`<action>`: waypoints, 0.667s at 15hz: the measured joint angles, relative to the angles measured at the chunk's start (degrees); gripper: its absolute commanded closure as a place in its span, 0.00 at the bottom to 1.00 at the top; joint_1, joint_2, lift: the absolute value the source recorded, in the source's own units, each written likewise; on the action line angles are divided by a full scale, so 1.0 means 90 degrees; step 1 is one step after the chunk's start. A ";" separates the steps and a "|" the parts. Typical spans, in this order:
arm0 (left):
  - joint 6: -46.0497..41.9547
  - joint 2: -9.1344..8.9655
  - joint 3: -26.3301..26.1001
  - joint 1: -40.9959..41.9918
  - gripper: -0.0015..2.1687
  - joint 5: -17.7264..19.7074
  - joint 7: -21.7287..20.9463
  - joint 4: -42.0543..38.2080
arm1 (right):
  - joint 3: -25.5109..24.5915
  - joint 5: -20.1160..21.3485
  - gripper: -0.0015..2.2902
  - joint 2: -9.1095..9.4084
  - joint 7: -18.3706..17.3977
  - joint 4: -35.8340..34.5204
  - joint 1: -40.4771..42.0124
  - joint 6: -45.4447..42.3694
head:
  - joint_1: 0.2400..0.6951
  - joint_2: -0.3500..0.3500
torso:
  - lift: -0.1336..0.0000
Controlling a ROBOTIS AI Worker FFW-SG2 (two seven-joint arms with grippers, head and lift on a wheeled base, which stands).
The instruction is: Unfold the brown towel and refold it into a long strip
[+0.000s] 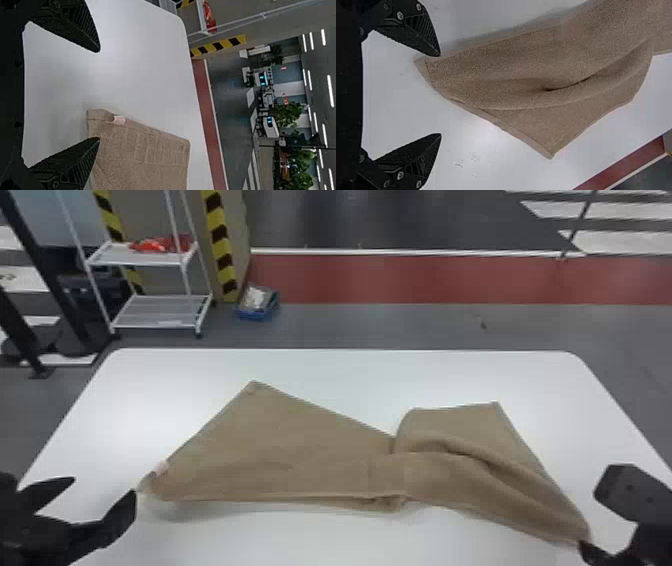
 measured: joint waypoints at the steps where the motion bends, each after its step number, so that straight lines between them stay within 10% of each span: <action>1: 0.0000 0.0000 -0.0017 0.0000 0.04 -0.0001 -0.0013 0.0004 | 0.0070 0.0144 0.15 -0.0044 0.0091 0.0127 -0.0011 -0.0069 | 1.00 0.46 | 0.12; 5: -0.0011 0.0000 -0.0059 -0.0010 0.04 -0.0004 -0.0025 0.0030 | 0.0384 0.0352 0.31 -0.0128 0.0384 0.0599 -0.0228 -0.0153 | 1.00 0.46 | 0.12; 10: -0.0048 0.0000 -0.0109 0.0003 0.04 -0.0033 -0.0194 -0.0006 | 0.0484 0.0330 0.88 -0.0131 0.0750 0.0628 -0.0340 -0.0154 | 1.00 0.49 | 0.12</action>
